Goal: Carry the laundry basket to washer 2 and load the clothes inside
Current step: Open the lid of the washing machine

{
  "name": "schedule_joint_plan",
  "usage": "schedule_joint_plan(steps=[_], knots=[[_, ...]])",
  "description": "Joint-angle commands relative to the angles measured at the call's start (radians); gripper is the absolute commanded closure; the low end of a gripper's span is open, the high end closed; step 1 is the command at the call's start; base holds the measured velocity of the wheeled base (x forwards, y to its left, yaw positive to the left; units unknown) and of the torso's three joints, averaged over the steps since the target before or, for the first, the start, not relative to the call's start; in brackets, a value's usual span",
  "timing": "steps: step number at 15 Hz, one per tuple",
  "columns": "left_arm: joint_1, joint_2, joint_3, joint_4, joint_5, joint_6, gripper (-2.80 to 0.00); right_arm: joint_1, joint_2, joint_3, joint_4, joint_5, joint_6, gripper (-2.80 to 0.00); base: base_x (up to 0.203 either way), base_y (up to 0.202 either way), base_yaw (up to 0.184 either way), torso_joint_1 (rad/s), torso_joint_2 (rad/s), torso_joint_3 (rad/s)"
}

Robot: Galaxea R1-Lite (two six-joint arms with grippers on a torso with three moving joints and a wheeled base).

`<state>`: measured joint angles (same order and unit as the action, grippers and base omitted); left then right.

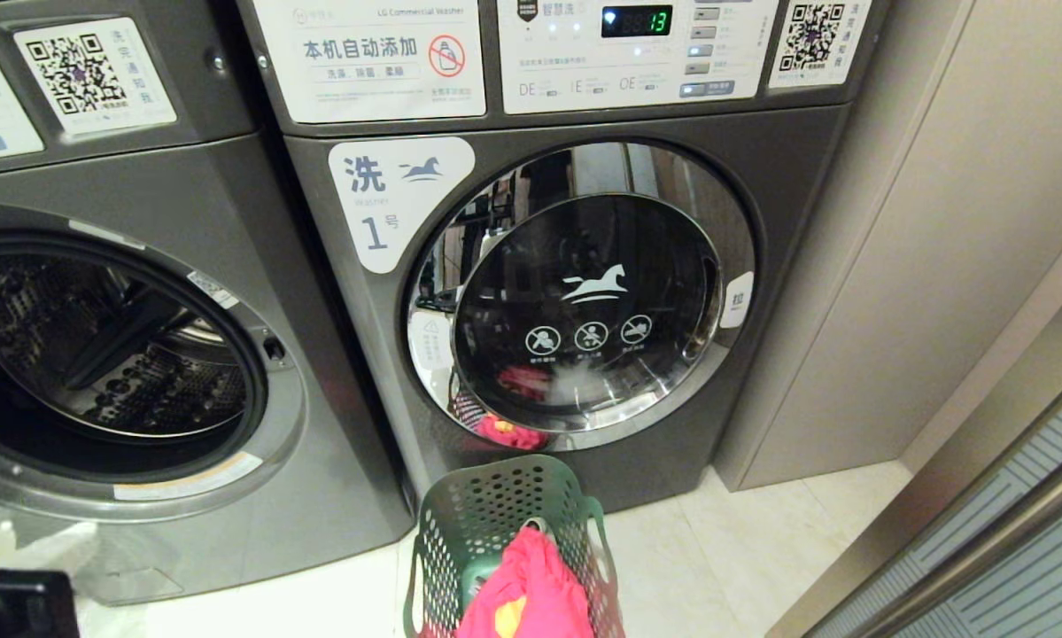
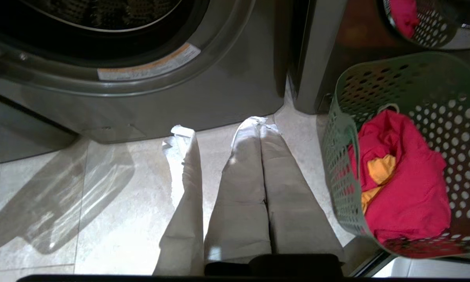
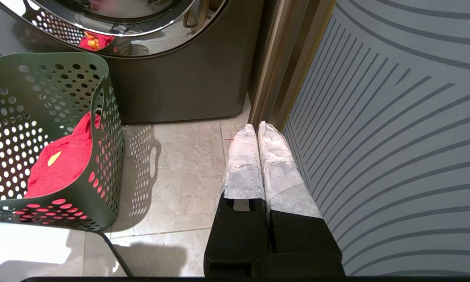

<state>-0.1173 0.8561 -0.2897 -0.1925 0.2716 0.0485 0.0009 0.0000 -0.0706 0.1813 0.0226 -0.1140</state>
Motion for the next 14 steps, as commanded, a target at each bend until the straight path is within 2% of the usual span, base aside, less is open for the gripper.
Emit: schedule_joint_plan(steps=[1,3,6,7,8,10,11,14], knots=[[-0.013,-0.172,0.126,-0.024,0.039,0.006,0.0,0.001,0.0,0.0,0.001,0.0,-0.001,0.0,0.0,0.0,0.0,0.0,0.0,0.0],[0.002,-0.236,0.208,-0.053,0.091,0.027,0.0,0.001,-0.001,0.0,0.001,0.0,-0.001,0.0,0.0,0.0,0.0,0.0,0.0,0.0],[0.059,-0.348,0.318,-0.113,0.093,0.071,0.0,0.002,0.0,0.0,0.001,0.0,-0.001,0.0,0.0,0.0,0.0,0.0,0.0,0.0],[0.067,-0.399,0.324,-0.104,0.064,0.078,0.0,0.001,0.0,0.0,0.001,0.0,-0.001,0.0,0.0,0.0,0.0,0.0,0.0,0.0],[0.066,-0.444,0.327,-0.093,0.008,0.08,0.0,0.001,0.0,0.0,0.001,0.0,-0.001,0.0,0.0,0.0,0.0,0.0,0.0,0.0],[0.073,-0.511,0.329,-0.088,-0.168,0.075,0.0,0.001,0.0,0.0,0.001,0.0,-0.001,0.0,0.0,0.0,0.0,0.0,0.0,0.0],[0.091,-0.528,0.33,-0.091,-0.212,0.066,0.0,0.001,0.0,0.0,0.001,0.0,-0.001,0.0,0.0,0.0,0.0,0.0,0.0,0.0],[0.093,-0.65,0.33,-0.082,-0.254,0.068,0.0,0.001,0.0,0.0,0.001,0.0,-0.001,0.0,0.0,0.0,0.0,0.0,0.0,0.0]])
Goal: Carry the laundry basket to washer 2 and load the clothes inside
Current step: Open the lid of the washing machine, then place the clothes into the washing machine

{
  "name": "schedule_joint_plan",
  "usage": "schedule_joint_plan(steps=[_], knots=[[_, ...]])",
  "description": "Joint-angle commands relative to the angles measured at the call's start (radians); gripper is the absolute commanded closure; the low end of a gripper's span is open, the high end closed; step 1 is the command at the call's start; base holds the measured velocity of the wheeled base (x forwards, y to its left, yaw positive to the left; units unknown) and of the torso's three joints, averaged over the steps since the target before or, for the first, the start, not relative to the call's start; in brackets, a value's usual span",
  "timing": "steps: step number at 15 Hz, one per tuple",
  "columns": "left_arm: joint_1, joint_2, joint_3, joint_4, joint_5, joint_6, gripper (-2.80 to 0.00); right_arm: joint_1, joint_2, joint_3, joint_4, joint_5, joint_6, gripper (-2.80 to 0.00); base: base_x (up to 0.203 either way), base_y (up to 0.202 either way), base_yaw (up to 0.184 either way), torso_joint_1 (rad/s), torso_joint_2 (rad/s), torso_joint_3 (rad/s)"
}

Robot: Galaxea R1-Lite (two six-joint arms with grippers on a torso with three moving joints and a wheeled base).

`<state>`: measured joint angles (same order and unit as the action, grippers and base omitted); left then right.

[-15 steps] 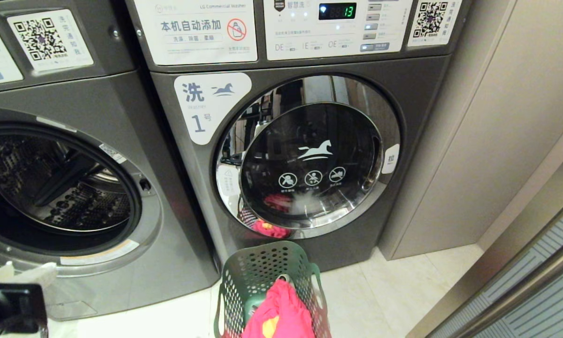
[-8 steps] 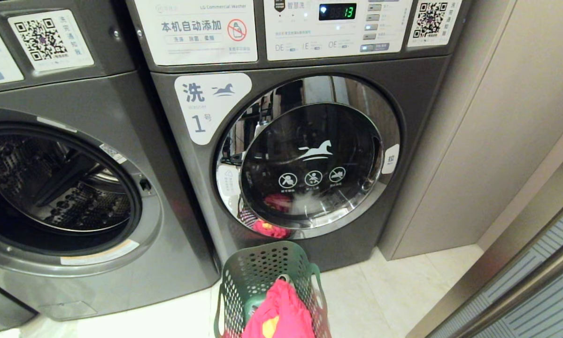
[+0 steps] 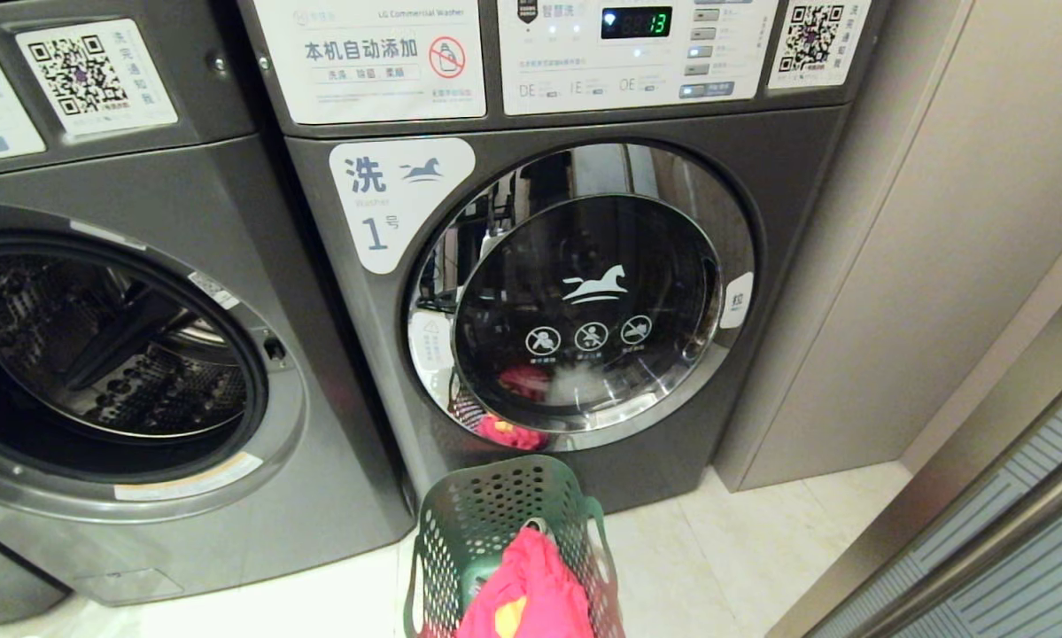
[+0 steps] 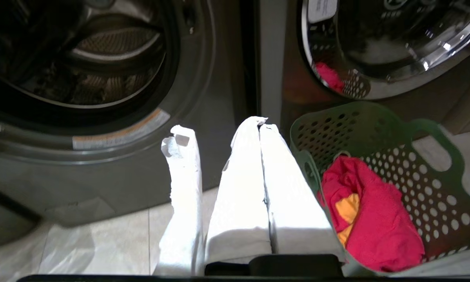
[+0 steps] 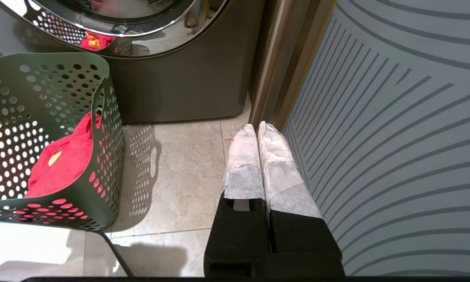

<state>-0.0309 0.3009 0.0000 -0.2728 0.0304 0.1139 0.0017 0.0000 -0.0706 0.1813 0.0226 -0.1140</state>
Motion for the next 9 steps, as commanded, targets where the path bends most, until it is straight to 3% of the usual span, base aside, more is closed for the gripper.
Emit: schedule_joint_plan(steps=[1,5,7,9], knots=[[0.032,-0.128,0.04,-0.005,-0.026,0.005,0.0,0.0,-0.001,0.0,0.001,0.0,-0.001,0.0,0.0,0.0,0.0,0.0,0.0,0.0],[0.042,-0.298,0.04,0.094,-0.025,-0.021,0.0,0.0,0.0,0.0,0.001,0.0,-0.001,0.0,0.0,0.0,0.0,0.0,0.0,0.0],[0.04,-0.299,0.04,0.168,-0.036,-0.026,0.0,0.0,-0.001,0.0,0.001,0.0,-0.001,0.0,0.0,0.0,0.0,0.0,0.0,0.0],[0.042,-0.299,0.04,0.167,-0.034,-0.029,0.0,0.0,-0.001,0.0,0.001,0.0,-0.001,0.0,0.0,0.0,0.0,0.0,0.0,0.0]])
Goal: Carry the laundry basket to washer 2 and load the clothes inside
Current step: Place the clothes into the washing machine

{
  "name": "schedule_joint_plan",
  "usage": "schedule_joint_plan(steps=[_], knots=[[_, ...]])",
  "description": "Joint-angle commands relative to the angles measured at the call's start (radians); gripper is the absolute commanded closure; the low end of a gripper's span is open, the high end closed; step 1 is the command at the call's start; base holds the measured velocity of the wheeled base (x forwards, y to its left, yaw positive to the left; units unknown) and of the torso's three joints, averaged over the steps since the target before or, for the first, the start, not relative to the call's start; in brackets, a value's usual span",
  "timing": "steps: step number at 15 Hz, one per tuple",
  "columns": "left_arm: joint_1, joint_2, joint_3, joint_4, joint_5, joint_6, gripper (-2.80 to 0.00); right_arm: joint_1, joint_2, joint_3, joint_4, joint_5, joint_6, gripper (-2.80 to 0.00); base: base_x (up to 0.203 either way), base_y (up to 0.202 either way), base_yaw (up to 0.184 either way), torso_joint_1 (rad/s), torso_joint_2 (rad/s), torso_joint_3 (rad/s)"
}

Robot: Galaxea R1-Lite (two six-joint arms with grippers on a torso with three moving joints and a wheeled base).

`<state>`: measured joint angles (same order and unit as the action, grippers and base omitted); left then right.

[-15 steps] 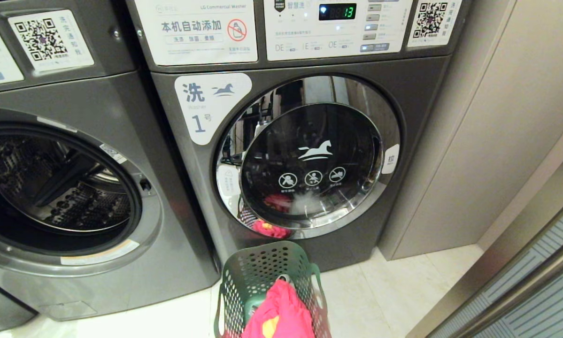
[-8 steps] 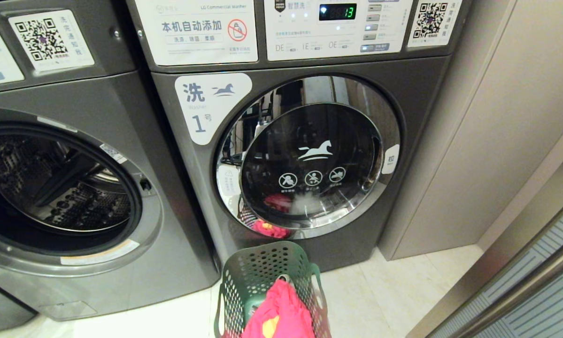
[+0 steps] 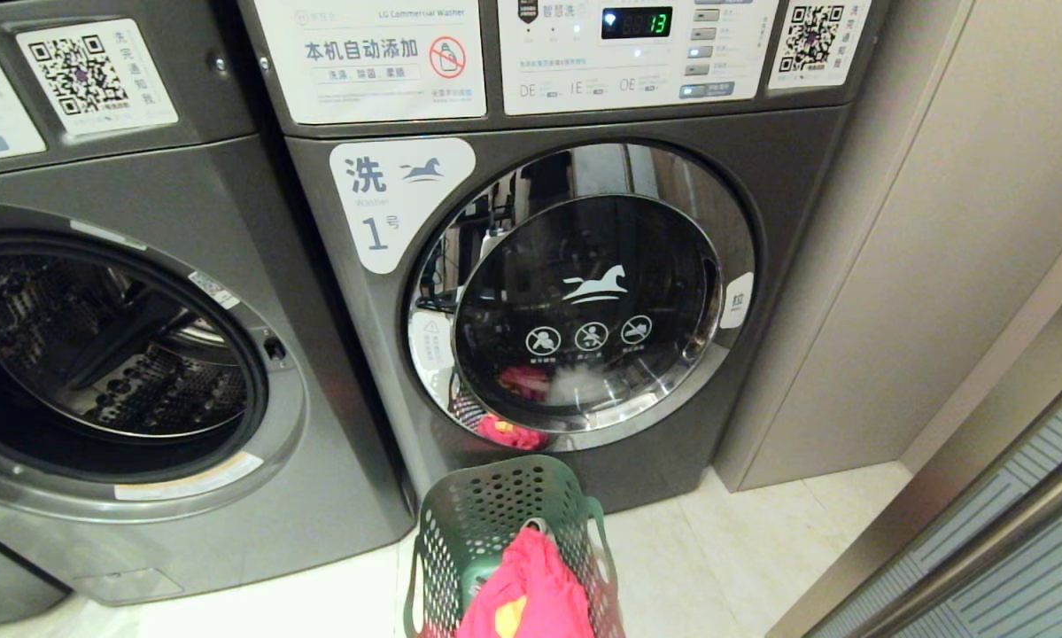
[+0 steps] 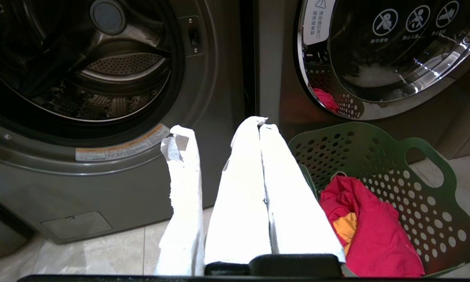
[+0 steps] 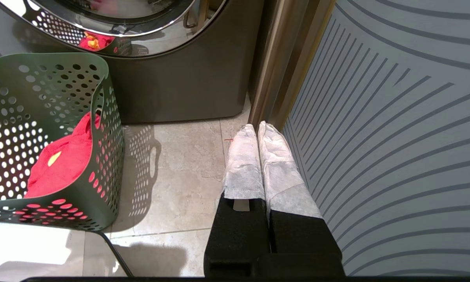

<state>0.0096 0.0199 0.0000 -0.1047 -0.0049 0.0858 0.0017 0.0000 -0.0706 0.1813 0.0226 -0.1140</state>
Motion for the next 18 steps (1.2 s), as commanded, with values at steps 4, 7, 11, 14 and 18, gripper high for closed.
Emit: schedule_joint_plan(steps=[4,7,11,14,18], knots=[[0.001,-0.018,0.04,-0.001,0.005,-0.036,0.0,0.0,0.0,0.0,0.001,0.0,-0.001,0.0,0.0,0.0,0.0,0.0,0.0,0.0],[0.001,-0.018,0.04,-0.001,0.006,-0.04,0.0,0.0,-0.001,0.0,0.001,0.0,-0.001,0.0,0.0,0.0,0.0,0.0,0.0,0.0],[0.0,-0.018,0.04,-0.001,0.005,-0.04,0.0,0.0,-0.002,0.0,0.001,0.0,-0.003,0.0,0.0,0.0,0.0,0.0,0.0,0.0],[0.0,-0.018,0.04,-0.001,0.012,-0.061,0.0,0.0,0.0,0.0,0.001,0.001,-0.001,0.0,0.0,0.0,0.0,0.0,0.0,0.0],[0.001,-0.018,0.04,-0.003,0.017,-0.083,0.0,0.0,-0.001,0.0,0.001,0.008,-0.006,0.0,0.0,0.0,0.0,0.0,0.0,0.0]])
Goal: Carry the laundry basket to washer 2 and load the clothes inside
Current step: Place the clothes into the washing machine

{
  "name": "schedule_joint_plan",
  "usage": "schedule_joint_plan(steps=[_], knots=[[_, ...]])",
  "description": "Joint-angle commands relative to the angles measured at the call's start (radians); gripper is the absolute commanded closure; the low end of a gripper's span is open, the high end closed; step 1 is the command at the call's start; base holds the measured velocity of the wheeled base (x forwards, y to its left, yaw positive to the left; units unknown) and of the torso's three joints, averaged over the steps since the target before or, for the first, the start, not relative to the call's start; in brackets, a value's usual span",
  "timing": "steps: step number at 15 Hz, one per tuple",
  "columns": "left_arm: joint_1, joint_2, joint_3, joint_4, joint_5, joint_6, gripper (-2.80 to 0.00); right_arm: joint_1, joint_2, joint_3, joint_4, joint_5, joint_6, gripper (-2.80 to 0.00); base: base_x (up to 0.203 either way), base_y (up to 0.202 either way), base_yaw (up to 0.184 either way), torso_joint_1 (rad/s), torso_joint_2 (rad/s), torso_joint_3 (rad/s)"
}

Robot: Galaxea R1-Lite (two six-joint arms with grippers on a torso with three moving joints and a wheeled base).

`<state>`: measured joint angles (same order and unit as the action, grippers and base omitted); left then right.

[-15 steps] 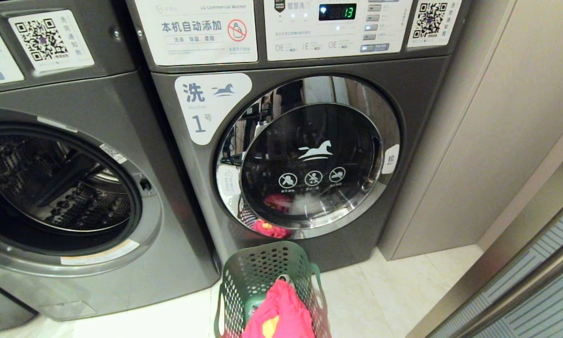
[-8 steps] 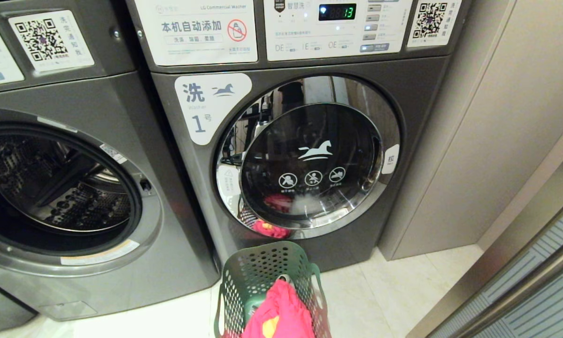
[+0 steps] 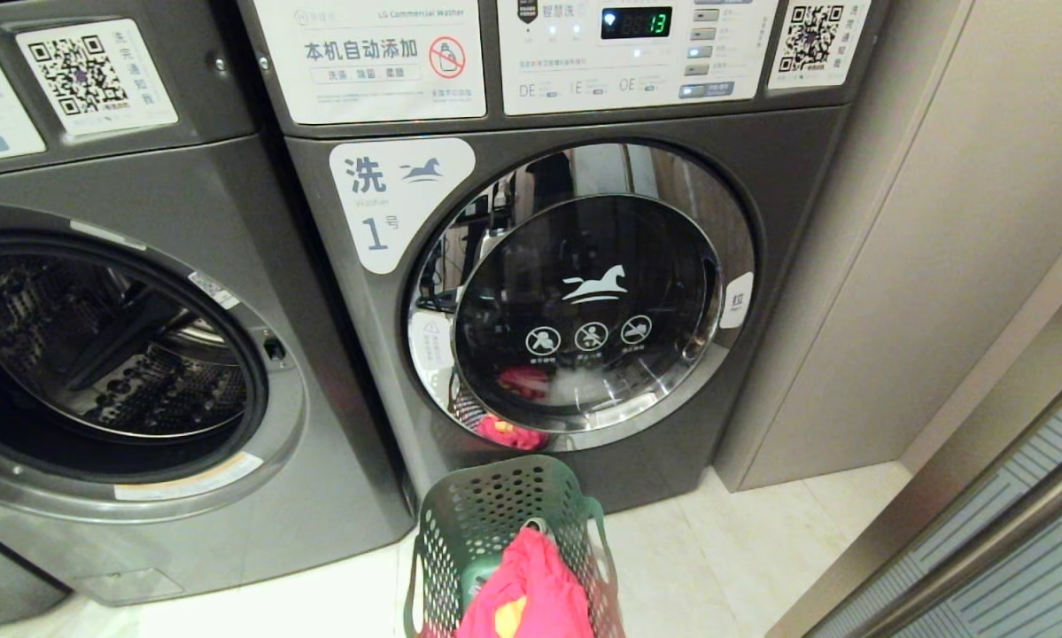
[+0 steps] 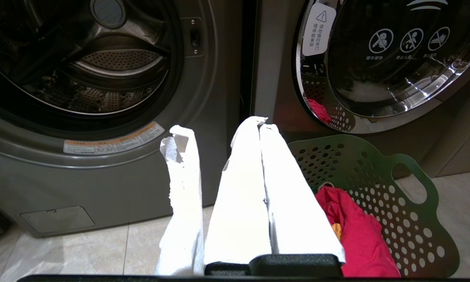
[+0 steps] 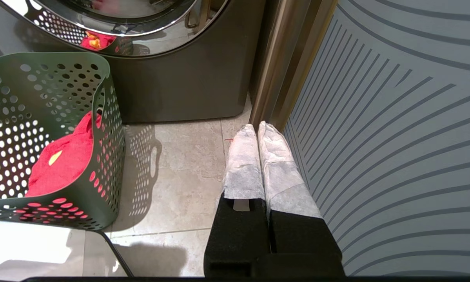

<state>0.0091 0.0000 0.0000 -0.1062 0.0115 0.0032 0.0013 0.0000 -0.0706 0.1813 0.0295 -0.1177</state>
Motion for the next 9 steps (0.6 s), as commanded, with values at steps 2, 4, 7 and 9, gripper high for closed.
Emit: schedule_joint_plan(steps=[2,4,7,9], knots=[[0.001,0.002,0.04,-0.001,0.0,0.0,0.0,0.001,-0.001,0.0,0.001,0.0,-0.003,0.0,0.0,0.0,0.0,0.0,0.0,0.0],[0.0,0.002,0.04,-0.001,0.001,-0.002,0.0,0.001,0.0,0.0,0.001,-0.005,-0.01,0.0,0.0,0.0,0.0,0.0,0.0,0.0],[0.0,0.002,0.04,-0.001,0.001,0.0,0.0,0.0,0.0,0.0,0.001,-0.004,-0.009,0.0,0.0,0.0,0.0,0.0,0.0,0.0],[0.001,0.002,0.04,-0.001,0.001,-0.002,0.0,0.0,0.0,0.0,0.001,-0.005,-0.007,0.0,0.0,0.0,0.0,0.0,0.0,0.0]])
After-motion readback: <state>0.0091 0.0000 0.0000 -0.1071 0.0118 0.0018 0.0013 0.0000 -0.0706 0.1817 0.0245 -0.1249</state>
